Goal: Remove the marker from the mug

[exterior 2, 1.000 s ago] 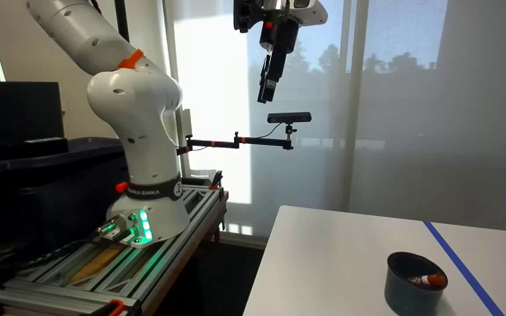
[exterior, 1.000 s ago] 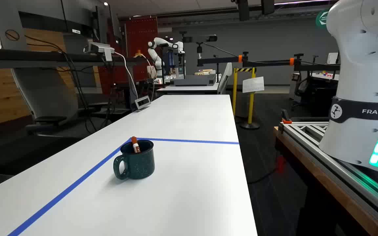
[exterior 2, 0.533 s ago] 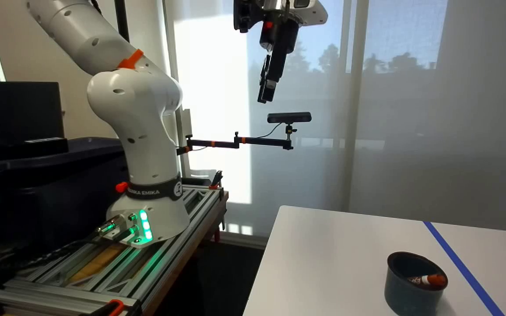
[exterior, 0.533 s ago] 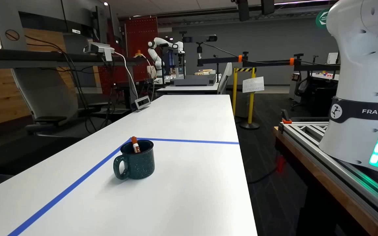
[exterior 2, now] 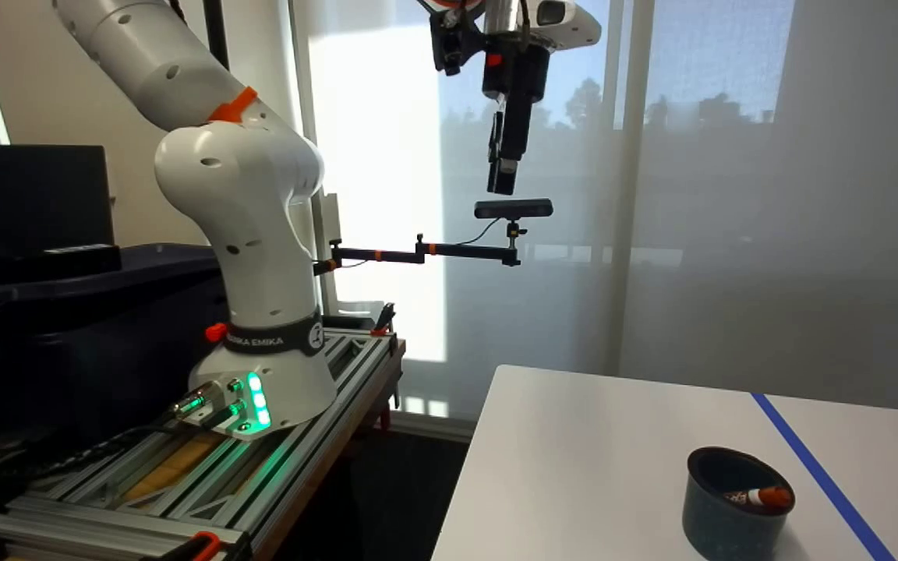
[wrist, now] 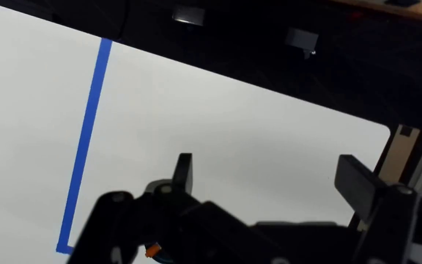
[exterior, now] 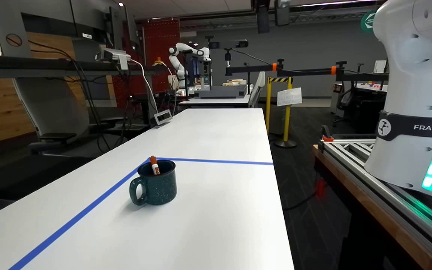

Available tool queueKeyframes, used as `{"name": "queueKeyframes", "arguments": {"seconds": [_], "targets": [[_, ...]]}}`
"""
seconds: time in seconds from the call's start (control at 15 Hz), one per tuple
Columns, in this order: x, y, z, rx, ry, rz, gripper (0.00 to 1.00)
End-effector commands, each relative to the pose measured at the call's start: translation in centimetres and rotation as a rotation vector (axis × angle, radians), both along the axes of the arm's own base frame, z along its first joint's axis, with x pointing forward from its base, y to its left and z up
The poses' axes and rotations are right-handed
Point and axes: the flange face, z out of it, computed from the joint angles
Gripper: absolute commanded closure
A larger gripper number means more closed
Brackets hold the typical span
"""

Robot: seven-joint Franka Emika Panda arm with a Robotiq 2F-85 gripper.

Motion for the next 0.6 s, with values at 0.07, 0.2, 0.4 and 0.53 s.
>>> {"name": "queueKeyframes", "arguments": {"seconds": [0.07, 0.2, 0.4, 0.53], "targets": [[4.1, 0.0, -2.9, 0.092, -0.072, -0.157, 0.0], [5.7, -0.2, -4.3, 0.122, -0.125, -0.222, 0.0], [8.1, -0.5, -6.5, 0.156, -0.192, -0.331, 0.0], [9.5, -0.8, -7.9, 0.17, -0.236, -0.403, 0.0]]}}
